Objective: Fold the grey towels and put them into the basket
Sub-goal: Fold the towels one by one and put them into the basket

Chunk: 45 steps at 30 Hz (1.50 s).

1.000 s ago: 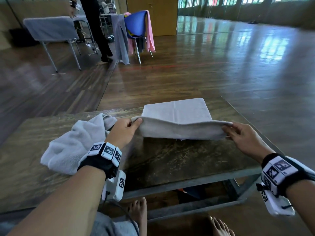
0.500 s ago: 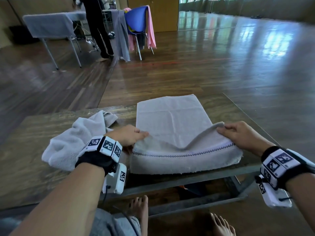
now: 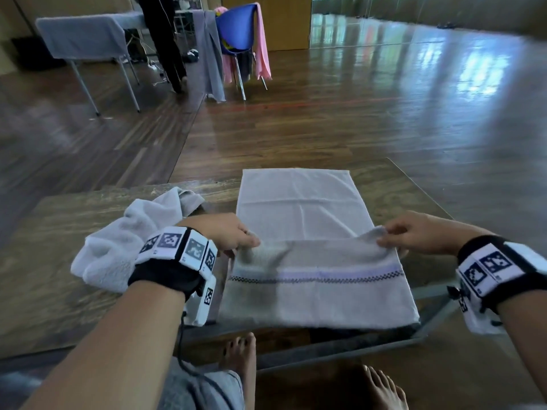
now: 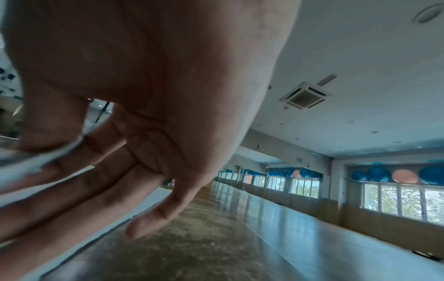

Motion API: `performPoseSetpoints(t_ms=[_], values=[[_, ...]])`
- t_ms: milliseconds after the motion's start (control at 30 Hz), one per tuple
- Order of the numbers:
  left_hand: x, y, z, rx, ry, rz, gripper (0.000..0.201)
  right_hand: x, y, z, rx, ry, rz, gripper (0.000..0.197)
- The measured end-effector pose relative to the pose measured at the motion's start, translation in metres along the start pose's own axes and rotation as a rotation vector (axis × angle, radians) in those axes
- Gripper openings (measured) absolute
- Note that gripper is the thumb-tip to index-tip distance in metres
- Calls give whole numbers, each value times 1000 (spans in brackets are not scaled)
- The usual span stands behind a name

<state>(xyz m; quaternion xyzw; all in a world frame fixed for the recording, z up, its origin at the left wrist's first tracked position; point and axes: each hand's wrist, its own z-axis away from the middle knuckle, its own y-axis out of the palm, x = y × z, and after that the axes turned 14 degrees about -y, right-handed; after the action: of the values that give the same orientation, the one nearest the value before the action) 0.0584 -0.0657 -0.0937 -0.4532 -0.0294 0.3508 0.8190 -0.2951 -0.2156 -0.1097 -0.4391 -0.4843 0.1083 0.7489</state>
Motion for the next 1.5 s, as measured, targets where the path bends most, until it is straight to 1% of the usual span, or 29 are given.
performPoseSetpoints(t_ms=[33,67,100,167,200,233,267,300,367,433,500,600,667,700,733,767,833,900,933,967,1000,1033,1133,1233,1333,1367,1400,1433,1500], values=[[-1,-2,3,44,11,29,31,-1,-1,3,-3,1,-53,29],[-2,-3,5,44,27,69,34,-2,0,6,-43,-9,-90,25],[-2,-5,7,-22,48,107,37,-4,2,6,-115,-29,-110,24],[-4,-6,8,-303,101,174,43,-6,8,3,-284,-82,-72,26],[-5,-4,6,-446,132,225,46,-6,11,0,-345,-97,-10,30],[-8,-1,5,-550,156,280,49,-4,14,-4,-388,-109,58,34],[-9,3,2,-607,166,315,50,-4,18,-8,-409,-117,105,35],[-10,8,-1,-620,164,307,48,-5,21,-10,-407,-123,127,34],[-8,19,-8,-548,158,217,41,-10,28,-13,-346,-119,191,33],[-5,28,-14,-422,152,151,34,-12,30,-14,-283,-103,288,26],[-4,28,-14,-361,133,98,36,-10,22,-13,-226,-80,334,18],[-8,14,-11,-262,47,-9,42,-3,2,-10,10,2,262,16],[-9,5,-8,-169,24,-19,40,2,-7,-6,111,10,216,18],[-10,2,-6,-149,28,14,38,2,-9,-4,108,5,177,20],[-11,0,-5,-157,36,64,37,2,-10,-3,69,3,111,19],[-12,0,-4,-203,49,119,36,1,-10,-3,-1,1,34,19],[-15,-2,-3,-397,87,233,37,-3,-8,-7,-208,2,-11,28],[-18,-2,-6,-625,112,337,45,-8,-4,-15,-441,1,70,27],[-19,-1,-9,-702,107,367,47,-9,-1,-19,-527,-9,123,27],[-20,0,-12,-743,97,376,47,-10,3,-23,-571,-26,168,27],[-20,2,-15,-743,88,361,46,-11,8,-26,-561,-41,190,26],[-19,6,-19,-702,83,324,45,-12,13,-28,-498,-53,196,25],[-15,19,-28,-455,69,151,43,-15,22,-29,-214,-25,256,23],[-16,15,-29,-358,-21,101,39,-14,10,-29,-136,35,266,28],[-21,4,-24,-273,-90,78,28,-10,-6,-23,-53,39,155,42],[-22,3,-23,-270,-94,73,30,-9,-8,-20,-66,42,123,46],[-23,3,-22,-297,-92,83,33,-9,-9,-18,-116,48,106,48],[-23,3,-22,-357,-83,106,37,-10,-8,-18,-198,58,105,49],[-24,3,-23,-530,-56,193,41,-13,-3,-20,-385,90,128,47]])
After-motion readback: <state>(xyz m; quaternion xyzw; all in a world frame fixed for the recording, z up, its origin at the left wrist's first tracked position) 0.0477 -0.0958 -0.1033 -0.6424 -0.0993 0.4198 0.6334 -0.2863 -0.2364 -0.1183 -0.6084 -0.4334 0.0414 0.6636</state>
